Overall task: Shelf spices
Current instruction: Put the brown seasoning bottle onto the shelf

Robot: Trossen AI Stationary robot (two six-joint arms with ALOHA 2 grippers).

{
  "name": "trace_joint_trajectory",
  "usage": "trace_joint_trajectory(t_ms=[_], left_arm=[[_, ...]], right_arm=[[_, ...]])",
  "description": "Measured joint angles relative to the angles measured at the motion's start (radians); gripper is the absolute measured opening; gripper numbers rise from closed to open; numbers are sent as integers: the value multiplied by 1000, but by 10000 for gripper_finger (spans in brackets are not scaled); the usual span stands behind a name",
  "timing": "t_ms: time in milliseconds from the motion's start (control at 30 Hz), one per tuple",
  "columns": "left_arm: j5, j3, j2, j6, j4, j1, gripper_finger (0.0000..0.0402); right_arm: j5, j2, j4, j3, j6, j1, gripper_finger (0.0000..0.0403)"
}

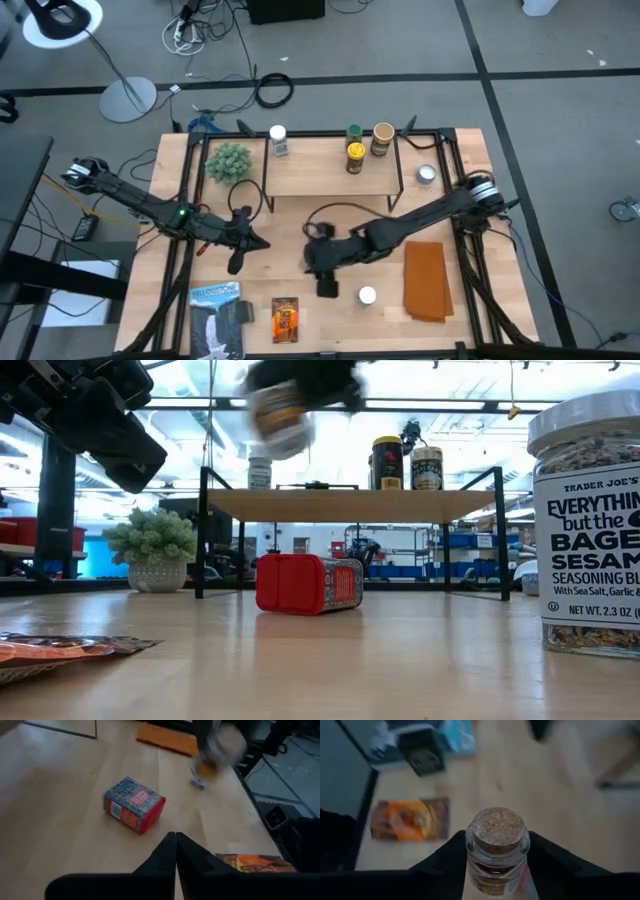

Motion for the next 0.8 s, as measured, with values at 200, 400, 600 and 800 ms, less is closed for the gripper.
trace_joint_trajectory(t_ms=[200,400,600,800], left_arm=[[1,0,0,-14,0,0,15],[1,0,0,-29,0,0,15],[1,0,0,-29,1,0,15],[1,0,0,-24,1,0,15]], right_arm=[[252,-156,-257,-79,195,120,171],[514,-339,-315,-317,523,252,179],[646,-543,-243,-585,741,281,173],[697,-752,-118,-721,552,164,177]])
